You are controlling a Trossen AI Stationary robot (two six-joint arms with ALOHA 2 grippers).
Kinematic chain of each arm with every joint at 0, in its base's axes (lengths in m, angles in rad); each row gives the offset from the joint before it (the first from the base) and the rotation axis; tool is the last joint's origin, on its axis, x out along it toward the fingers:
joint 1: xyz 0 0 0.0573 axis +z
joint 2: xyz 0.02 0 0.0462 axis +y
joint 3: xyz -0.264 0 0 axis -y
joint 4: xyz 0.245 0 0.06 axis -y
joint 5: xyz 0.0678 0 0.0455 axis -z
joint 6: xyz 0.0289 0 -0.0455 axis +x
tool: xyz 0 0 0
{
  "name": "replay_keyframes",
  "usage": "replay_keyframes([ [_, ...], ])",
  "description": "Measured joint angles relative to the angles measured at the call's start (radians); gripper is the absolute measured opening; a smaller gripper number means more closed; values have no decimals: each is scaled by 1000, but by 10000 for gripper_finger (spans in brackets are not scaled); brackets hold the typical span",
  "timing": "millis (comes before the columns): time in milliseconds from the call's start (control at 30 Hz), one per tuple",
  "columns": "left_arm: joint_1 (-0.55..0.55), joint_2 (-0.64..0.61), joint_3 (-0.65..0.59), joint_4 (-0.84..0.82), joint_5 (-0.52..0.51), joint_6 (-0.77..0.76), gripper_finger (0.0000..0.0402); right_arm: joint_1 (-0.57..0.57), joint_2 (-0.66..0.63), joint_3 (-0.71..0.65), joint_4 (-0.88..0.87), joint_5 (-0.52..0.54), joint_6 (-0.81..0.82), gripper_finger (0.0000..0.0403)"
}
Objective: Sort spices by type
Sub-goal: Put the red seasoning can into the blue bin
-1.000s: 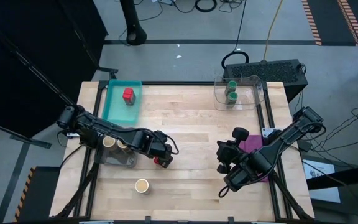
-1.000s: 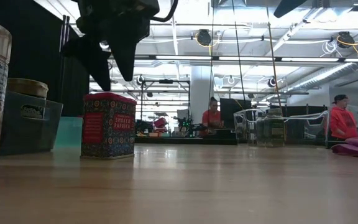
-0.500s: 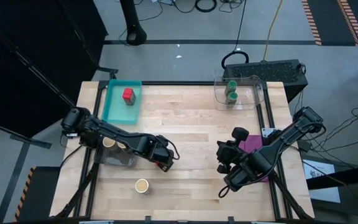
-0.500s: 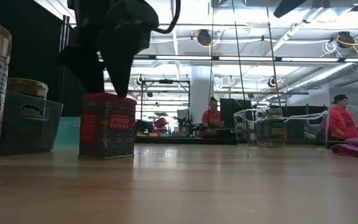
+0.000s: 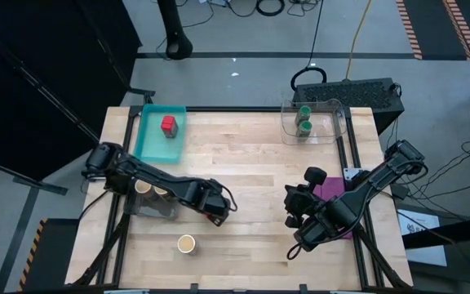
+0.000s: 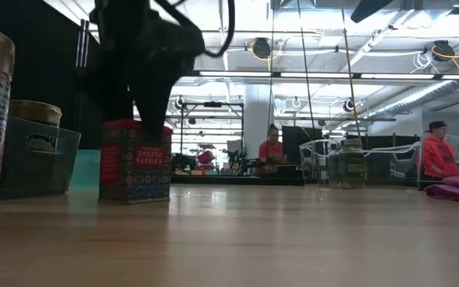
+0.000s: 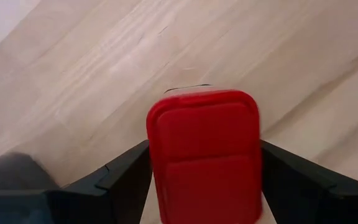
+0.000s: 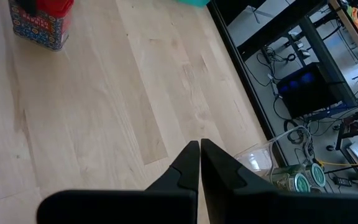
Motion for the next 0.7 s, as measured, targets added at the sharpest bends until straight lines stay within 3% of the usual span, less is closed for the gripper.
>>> replay_keyframes([
  [233, 0, 73, 0, 34, 30, 69, 265, 0, 0, 0, 0, 0, 0, 0],
  [400, 0, 73, 0, 23, 67, 95, 204, 0, 0, 0, 0, 0, -1, 0],
  [700, 40, 54, 45, -62, 97, 210, 204, 0, 0, 0, 4, 4, -3, 0],
])
